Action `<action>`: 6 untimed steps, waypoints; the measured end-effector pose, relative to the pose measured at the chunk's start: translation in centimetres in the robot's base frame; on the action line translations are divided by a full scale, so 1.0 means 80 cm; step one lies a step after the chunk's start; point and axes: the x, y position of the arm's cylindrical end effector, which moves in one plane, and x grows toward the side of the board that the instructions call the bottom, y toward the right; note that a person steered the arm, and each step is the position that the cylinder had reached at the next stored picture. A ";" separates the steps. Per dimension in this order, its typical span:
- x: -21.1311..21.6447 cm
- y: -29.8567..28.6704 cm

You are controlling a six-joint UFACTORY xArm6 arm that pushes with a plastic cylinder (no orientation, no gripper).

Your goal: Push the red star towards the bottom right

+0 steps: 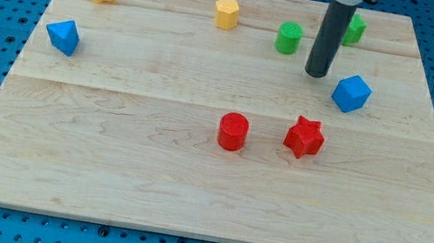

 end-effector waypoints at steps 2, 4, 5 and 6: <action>0.002 -0.015; 0.099 -0.034; 0.146 -0.026; 0.187 0.016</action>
